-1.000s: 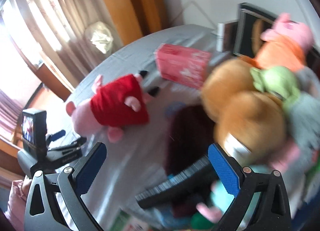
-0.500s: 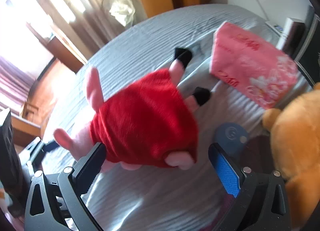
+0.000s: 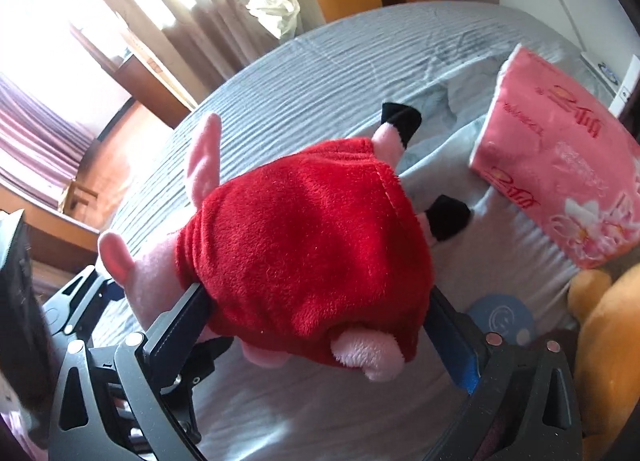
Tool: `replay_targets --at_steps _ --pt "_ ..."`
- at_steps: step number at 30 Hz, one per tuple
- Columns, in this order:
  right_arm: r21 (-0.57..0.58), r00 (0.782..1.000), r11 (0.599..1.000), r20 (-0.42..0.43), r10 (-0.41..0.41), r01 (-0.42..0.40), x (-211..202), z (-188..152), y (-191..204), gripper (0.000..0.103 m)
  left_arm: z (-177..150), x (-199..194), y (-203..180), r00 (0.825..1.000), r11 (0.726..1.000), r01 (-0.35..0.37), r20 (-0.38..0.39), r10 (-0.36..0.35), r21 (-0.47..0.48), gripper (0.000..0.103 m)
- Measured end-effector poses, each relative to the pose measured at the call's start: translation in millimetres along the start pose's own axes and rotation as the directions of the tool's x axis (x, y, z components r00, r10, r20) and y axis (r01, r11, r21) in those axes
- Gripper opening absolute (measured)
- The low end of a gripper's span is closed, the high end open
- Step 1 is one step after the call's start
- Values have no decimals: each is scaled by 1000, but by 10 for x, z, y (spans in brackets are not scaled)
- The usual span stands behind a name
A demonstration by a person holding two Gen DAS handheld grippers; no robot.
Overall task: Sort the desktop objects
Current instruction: 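Grasp the pink pig plush in red clothes with both grippers together, then carry the pig plush over the blue bin and release it inside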
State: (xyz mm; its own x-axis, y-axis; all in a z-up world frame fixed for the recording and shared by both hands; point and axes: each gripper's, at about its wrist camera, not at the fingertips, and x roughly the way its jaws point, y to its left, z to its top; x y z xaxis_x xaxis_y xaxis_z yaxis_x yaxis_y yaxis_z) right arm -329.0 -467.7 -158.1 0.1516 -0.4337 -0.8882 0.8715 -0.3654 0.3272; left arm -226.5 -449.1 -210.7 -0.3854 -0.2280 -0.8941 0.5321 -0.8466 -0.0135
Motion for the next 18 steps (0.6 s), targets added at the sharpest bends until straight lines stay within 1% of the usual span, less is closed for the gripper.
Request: replay_targets --at_steps 1,2,3,4,8,11,15,18 --pt "3 1000 1000 -2 24 -24 -3 -6 5 86 -9 -3 12 1000 1000 -6 5 6 7 80" --pt "-1 1000 1000 2 24 -24 -40 -26 38 85 7 -17 22 1000 1000 0 6 0 8 79" --pt "-13 1000 1000 8 7 -7 -64 -44 80 83 -5 -40 35 1000 1000 5 7 -5 9 77" --pt "-18 1000 1000 15 2 -2 -99 -66 112 80 -28 -80 47 1000 1000 7 13 -7 11 76" --pt "-16 998 1000 57 1 0 -325 -149 192 79 -29 -325 15 998 1000 19 58 -20 21 76" --pt "-24 995 1000 97 -17 20 -579 -210 283 79 18 -493 -22 995 999 30 92 -33 34 76" --pt "-11 987 999 153 -47 49 -999 -342 347 79 35 -870 -160 986 997 51 153 -60 65 76" --pt "9 976 996 201 -87 87 -1377 -527 392 79 36 -1132 -303 977 992 78 191 -95 97 76"
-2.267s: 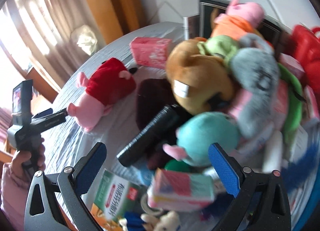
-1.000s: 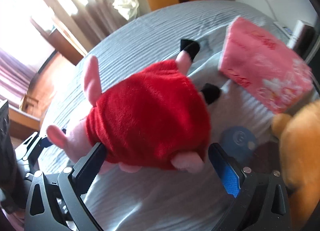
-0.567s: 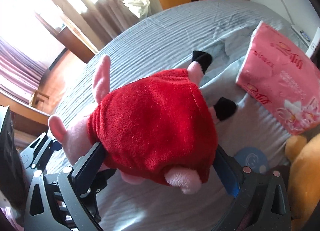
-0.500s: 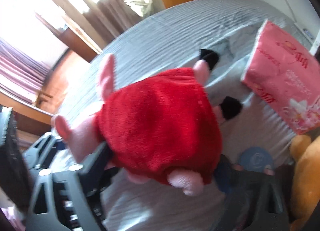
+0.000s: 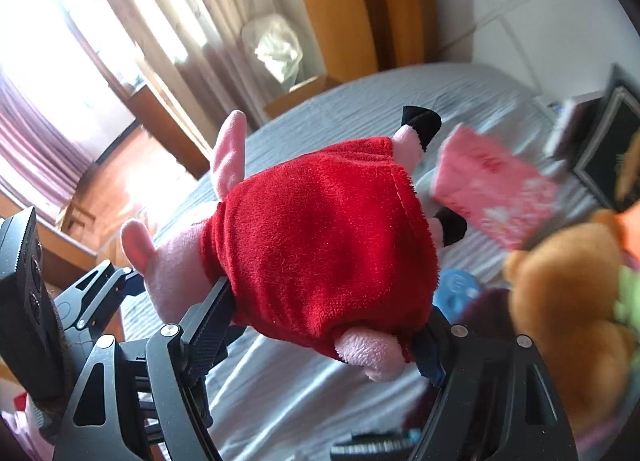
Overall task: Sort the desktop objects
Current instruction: 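Carry the pig plush over the blue bin and release it inside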
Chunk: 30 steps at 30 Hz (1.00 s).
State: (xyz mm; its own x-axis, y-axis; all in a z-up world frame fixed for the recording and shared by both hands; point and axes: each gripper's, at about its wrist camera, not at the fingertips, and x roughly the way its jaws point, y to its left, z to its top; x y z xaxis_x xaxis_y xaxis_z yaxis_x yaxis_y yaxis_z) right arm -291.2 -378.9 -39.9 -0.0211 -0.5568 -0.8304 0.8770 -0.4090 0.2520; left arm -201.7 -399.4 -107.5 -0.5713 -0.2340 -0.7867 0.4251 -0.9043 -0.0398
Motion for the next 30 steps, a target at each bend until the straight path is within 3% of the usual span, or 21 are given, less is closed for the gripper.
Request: replay_targets --at_steps 8,16,20,23,28,30 --pt "77 983 990 136 -126 116 -1040 -309 19 79 100 -683 -632 987 988 103 114 -116 117 76" --pt "218 925 946 245 -291 240 -2226 -972 -229 79 107 -1304 -1575 942 931 227 179 -285 286 76" --pt "304 884 906 276 -378 293 -2805 -1368 -373 79 34 -1609 -2166 906 879 288 189 -379 380 76" --pt "379 839 862 296 -457 336 -3315 -1779 -516 79 -23 -1811 -2606 878 839 330 185 -441 433 76" --pt "497 762 774 296 -576 392 -4109 -2442 -736 79 -221 -2228 -3500 815 738 398 159 -557 545 76" --pt "534 729 738 292 -619 413 -4413 -2704 -816 79 -310 -2406 -3893 784 685 429 134 -607 589 76"
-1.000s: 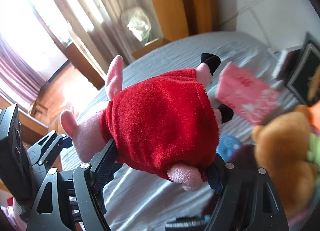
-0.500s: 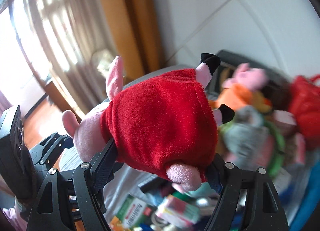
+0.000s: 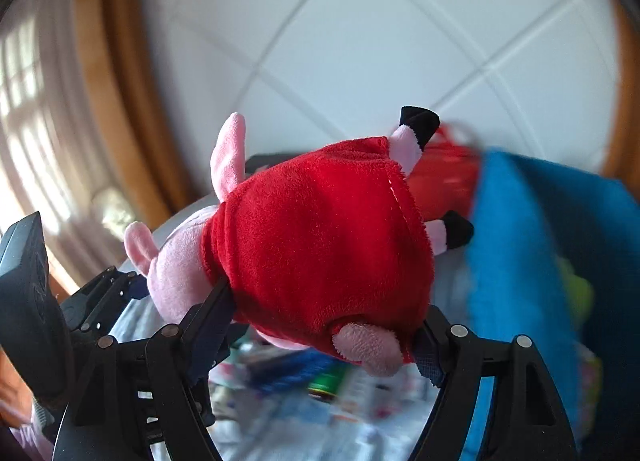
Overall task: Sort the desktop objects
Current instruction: 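Carry the pig plush over the blue bin and release it inside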
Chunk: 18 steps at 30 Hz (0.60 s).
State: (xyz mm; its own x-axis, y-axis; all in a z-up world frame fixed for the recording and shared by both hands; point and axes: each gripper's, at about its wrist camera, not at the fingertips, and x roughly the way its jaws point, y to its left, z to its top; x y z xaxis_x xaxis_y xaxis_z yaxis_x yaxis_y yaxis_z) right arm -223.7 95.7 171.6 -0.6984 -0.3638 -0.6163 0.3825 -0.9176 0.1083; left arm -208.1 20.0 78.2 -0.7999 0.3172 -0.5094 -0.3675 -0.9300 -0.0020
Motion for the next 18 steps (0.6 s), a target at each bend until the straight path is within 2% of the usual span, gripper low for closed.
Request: replay_targets --at_steps 5,10,15,18 --pt "86 993 991 42 -109 105 -548 -150 -826 78 269 212 -806 995 991 97 1 -98 94 76" --pt "179 978 965 54 -202 190 -999 -383 -1565 79 444 451 -1743 981 964 196 -38 -192 182 76" --pt "281 970 933 35 -242 223 -1318 -651 -2231 79 501 560 -2597 963 927 270 -101 -252 261 77" --pt "323 967 916 16 -256 237 -1402 -797 -2494 79 476 640 -2931 953 907 298 -146 -265 297 77"
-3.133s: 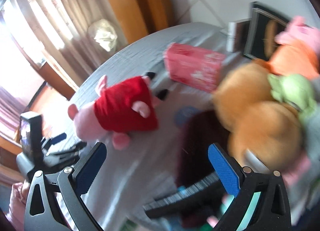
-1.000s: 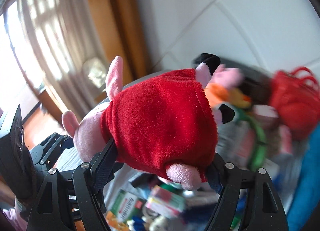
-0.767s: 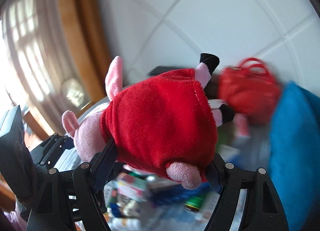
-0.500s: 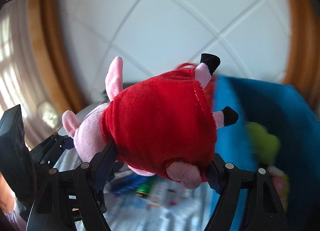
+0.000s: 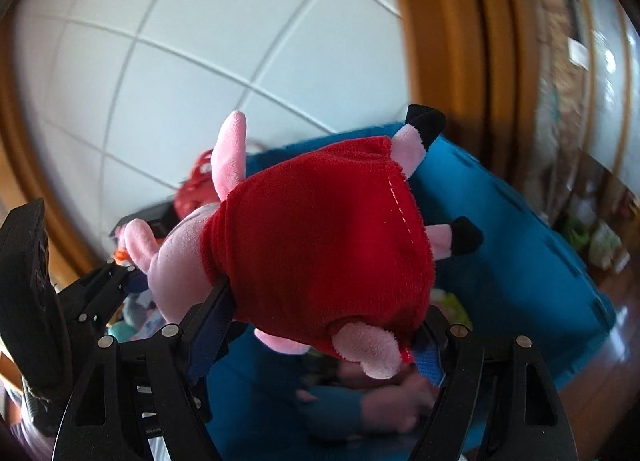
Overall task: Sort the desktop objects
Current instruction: 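Carry the pig plush over the blue bin and release it inside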
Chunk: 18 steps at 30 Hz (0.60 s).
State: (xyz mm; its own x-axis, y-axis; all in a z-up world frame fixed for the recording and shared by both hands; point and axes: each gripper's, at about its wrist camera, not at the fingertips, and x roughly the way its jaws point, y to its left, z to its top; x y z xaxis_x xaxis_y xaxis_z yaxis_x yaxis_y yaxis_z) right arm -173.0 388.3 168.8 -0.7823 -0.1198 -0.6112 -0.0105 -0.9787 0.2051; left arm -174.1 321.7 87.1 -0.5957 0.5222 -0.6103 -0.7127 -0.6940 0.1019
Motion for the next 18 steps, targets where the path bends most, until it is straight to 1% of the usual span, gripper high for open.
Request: replay_targets --at_steps 2,4,7,9,10,11,15,17,18 --pt "31 1000 1000 -14 -2 2 -16 -41 -185 79 63 107 -96 1000 1000 6 -26 -5 30 77" --pt "59 1000 998 -26 2 0 -61 -155 -396 78 118 196 -186 999 999 15 -52 -13 46 77" --pt "92 999 996 -48 8 -4 -2 -175 -553 79 148 324 -260 994 998 34 -107 -28 55 78" --pt "115 998 993 -57 37 -30 36 -199 -625 79 159 343 -257 991 998 40 -131 -33 54 79" --pt "125 997 991 -61 47 -39 86 -138 -659 79 152 360 -246 989 998 44 -143 -36 52 79" --pt "135 997 990 -64 52 -43 148 -132 -739 79 156 367 -255 988 998 47 -150 -39 50 79" --pt "155 996 987 -69 62 -50 262 -126 -790 79 125 393 -243 986 999 33 -165 -26 40 79" --pt "146 996 989 -71 46 -35 293 -114 -774 78 110 430 -258 985 999 9 -172 0 54 79" --pt "140 997 990 -70 32 -22 307 -116 -763 77 115 420 -278 987 998 3 -160 6 56 79"
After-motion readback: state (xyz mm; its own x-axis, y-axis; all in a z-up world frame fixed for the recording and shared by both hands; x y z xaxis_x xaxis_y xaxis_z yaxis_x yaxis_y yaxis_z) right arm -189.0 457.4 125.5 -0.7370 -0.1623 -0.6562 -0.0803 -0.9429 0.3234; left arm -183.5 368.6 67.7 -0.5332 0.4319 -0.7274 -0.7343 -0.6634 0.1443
